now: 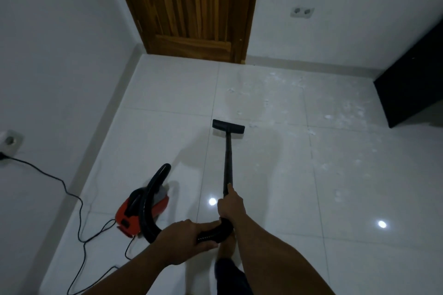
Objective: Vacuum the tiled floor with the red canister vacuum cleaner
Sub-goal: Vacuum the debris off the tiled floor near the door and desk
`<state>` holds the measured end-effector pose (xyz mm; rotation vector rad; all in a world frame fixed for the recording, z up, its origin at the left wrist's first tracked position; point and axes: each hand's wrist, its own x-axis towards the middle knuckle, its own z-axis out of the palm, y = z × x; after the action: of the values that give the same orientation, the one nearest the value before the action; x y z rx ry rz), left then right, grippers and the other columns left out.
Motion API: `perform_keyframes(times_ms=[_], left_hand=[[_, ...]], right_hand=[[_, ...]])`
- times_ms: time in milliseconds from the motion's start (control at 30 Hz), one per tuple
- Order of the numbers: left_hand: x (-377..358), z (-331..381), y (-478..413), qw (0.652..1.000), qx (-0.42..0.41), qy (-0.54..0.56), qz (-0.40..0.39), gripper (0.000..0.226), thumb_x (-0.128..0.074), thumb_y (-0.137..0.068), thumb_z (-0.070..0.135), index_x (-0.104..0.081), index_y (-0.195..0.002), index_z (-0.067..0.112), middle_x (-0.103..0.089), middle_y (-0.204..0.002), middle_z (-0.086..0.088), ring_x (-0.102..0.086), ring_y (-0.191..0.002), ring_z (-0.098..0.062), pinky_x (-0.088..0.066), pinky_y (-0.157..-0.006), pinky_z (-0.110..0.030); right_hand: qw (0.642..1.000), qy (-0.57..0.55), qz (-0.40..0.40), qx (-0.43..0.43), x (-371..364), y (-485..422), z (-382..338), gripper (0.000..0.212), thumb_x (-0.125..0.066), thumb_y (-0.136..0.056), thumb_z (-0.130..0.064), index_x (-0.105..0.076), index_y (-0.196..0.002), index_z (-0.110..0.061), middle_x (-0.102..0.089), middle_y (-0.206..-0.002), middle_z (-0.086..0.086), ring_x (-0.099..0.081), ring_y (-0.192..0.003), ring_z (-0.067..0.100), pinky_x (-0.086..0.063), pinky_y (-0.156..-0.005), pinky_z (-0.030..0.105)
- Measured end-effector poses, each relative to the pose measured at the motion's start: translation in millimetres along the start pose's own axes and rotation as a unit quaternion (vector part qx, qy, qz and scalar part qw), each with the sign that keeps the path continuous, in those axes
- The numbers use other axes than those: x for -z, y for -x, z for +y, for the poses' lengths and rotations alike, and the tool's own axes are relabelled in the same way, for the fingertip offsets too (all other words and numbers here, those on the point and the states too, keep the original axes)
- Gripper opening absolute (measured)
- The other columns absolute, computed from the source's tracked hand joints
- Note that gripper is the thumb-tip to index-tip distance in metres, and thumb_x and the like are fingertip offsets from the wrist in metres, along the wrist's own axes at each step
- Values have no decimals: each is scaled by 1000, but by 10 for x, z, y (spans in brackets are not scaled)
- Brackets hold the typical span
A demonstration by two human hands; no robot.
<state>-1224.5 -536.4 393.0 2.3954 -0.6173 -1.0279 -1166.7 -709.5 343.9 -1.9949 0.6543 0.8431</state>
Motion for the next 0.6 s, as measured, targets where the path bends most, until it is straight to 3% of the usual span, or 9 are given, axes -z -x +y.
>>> perform_keyframes(times_ms=[100,200,267,367,500,600], left_hand=[[-322,31,382,1000,-9,-10,2,63,-36,-86,81,-19,-145,66,-72,-107,12,-65,-83,-2,-54,-82,-24],[-595,93,792,1000,-10,-24,8,58,-41,-91,74,-22,-144,65,-61,-74,16,-54,-63,1,-52,-77,-24],[-816,97,1068,999,-15,-28,12,56,-41,-92,74,-21,-144,66,-53,-67,16,-51,-60,0,-52,-77,-27],[-1133,84,1408,999,-22,-31,-4,56,-39,-90,76,-19,-142,69,-67,-82,9,-62,-73,-5,-53,-81,-30],[-1352,156,1680,998,-43,-32,-31,52,-32,-87,81,-11,-134,77,-71,-93,5,-65,-79,-9,-54,-81,-31],[-1437,249,1812,998,-41,-33,-44,59,-34,-86,80,-20,-142,68,-70,-96,2,-65,-82,-12,-53,-82,-32]], right_hand=[[1000,9,-7,-7,-227,396,273,77,-46,-94,-6,-5,-157,-21,-46,-144,16,-58,-107,23,-46,-73,22],[1000,23,0,-19,-492,749,566,76,-46,-94,-8,-7,-158,-19,-45,-145,16,-56,-118,27,-46,-82,24],[999,39,8,-27,-701,954,779,76,-47,-92,-10,-8,-157,-20,-46,-144,16,-55,-119,28,-48,-92,28],[998,52,21,-35,-960,1270,1077,73,-45,-89,-12,-15,-155,-21,-51,-136,16,-57,-111,29,-47,-99,42],[997,58,13,-51,-1120,1567,1349,64,-43,-90,-10,-24,-150,-18,-53,-133,16,-57,-111,28,-45,-102,42],[996,63,5,-65,-1170,1735,1480,61,-43,-91,-10,-27,-150,-15,-51,-136,15,-54,-118,28,-41,-107,41]])
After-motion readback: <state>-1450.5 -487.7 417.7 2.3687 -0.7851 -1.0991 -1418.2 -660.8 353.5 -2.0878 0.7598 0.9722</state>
